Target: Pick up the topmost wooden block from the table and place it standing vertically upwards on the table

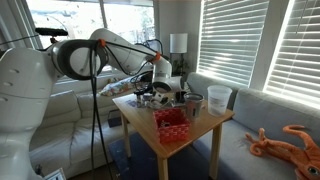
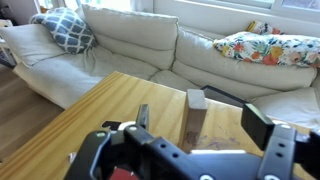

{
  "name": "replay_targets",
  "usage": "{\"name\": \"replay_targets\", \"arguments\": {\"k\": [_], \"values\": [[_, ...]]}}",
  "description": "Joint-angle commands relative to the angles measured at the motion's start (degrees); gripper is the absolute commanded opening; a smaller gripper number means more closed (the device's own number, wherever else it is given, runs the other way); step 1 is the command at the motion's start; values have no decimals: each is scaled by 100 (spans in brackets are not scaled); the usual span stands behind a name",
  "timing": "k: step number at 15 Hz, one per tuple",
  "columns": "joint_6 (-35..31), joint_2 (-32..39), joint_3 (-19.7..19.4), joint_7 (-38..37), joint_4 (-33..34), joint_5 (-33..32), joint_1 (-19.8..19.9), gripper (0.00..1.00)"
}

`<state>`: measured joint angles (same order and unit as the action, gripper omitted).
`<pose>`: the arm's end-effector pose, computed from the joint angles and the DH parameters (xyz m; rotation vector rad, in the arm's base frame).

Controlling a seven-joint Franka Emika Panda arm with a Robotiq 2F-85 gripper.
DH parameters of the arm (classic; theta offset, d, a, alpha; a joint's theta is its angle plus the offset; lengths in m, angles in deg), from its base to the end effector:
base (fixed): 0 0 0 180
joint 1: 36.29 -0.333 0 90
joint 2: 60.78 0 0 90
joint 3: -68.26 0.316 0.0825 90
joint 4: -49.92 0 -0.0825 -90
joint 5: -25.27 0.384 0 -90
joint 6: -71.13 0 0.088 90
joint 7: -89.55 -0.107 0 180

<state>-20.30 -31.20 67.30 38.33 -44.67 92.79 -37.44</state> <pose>0.6437 0.1004 0.3349 -1.6631 1.2765 1.1251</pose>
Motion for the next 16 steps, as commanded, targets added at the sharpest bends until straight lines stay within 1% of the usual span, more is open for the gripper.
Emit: {"name": "replay_targets", "arguments": {"k": [1,2,7,13,16], "values": [[-1,-369,-46,-211,-1,-440,-166,100],[31,-471,-48,-221,-10,-621,-206,100],[-77,-1211,-38,-249,-139,-2114,-494,100],[-583,-2091,80,-135,-250,-3600,-594,100],[-474,-2464,229,-144,-302,-4506,-650,100]]}}
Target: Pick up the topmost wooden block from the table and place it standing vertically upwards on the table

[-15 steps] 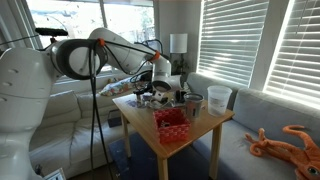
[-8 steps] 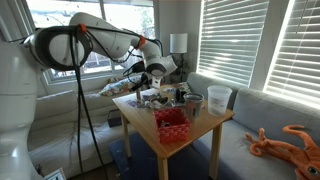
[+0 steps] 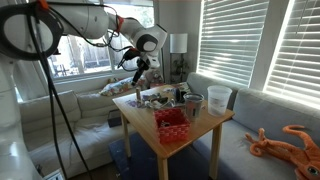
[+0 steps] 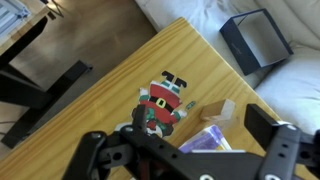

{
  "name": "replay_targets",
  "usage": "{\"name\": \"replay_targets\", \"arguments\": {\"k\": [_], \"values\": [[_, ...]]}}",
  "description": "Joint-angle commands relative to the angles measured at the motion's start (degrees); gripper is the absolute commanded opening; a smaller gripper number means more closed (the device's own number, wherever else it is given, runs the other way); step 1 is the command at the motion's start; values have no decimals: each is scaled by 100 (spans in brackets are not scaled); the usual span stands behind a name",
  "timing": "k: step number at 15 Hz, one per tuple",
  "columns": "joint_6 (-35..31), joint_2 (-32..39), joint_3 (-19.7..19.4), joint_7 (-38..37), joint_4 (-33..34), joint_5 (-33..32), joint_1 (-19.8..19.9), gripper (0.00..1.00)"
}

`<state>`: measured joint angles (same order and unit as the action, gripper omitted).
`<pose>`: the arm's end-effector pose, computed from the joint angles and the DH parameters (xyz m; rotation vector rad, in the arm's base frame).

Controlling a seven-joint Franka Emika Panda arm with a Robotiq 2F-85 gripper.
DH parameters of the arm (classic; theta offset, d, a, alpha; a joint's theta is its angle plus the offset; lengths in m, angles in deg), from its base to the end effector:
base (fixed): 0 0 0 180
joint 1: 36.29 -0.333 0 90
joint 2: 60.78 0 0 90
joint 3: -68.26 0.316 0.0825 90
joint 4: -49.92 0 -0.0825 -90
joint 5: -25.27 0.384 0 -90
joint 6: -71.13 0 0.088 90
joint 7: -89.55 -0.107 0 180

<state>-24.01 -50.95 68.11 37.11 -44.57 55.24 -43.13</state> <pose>0.5909 0.1191 0.5083 -2.4546 1.1694 0.5440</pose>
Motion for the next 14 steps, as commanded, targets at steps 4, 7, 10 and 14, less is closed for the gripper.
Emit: {"name": "replay_targets", "arguments": {"k": [4,7,10,14], "values": [[-98,-1097,399,239,-695,-1817,-156,100],[-177,-1598,592,391,-1070,-2588,-163,100],[7,-1417,681,342,-809,-2615,-74,100],[-65,-1642,720,386,-1032,-2731,-57,100]]}}
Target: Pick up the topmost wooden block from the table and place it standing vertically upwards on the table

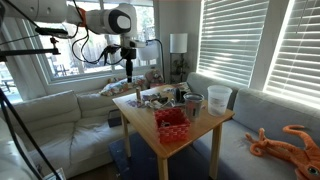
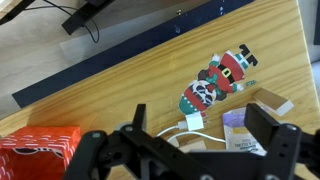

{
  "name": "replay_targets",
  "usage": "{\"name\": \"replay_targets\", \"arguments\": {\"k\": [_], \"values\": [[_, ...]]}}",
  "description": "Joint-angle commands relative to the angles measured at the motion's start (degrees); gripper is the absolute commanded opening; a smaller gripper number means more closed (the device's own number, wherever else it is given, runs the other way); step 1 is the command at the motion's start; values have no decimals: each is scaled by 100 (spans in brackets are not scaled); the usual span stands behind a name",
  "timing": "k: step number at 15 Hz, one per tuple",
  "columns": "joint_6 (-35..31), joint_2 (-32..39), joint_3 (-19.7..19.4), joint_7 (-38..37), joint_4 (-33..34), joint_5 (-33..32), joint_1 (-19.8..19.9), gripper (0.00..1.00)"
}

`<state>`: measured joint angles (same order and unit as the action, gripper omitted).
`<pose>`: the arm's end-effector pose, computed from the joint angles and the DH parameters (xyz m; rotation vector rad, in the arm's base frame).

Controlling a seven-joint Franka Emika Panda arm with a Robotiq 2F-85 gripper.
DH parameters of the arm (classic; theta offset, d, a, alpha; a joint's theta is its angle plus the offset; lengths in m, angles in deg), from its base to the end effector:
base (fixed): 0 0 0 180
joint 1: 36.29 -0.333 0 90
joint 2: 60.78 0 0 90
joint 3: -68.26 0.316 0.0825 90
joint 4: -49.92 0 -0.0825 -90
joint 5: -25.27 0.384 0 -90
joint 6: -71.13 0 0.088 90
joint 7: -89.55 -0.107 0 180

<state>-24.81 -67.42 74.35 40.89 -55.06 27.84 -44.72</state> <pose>0.5026 0.1373 0.5714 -2.9941 0.9301 0.0832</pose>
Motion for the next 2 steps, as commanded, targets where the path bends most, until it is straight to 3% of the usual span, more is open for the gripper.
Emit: {"name": "replay_targets", "arguments": {"k": [1,2], "values": [[9,7,95,11,8,6,102,100],[4,8,95,12,4,4,102,100]]}}
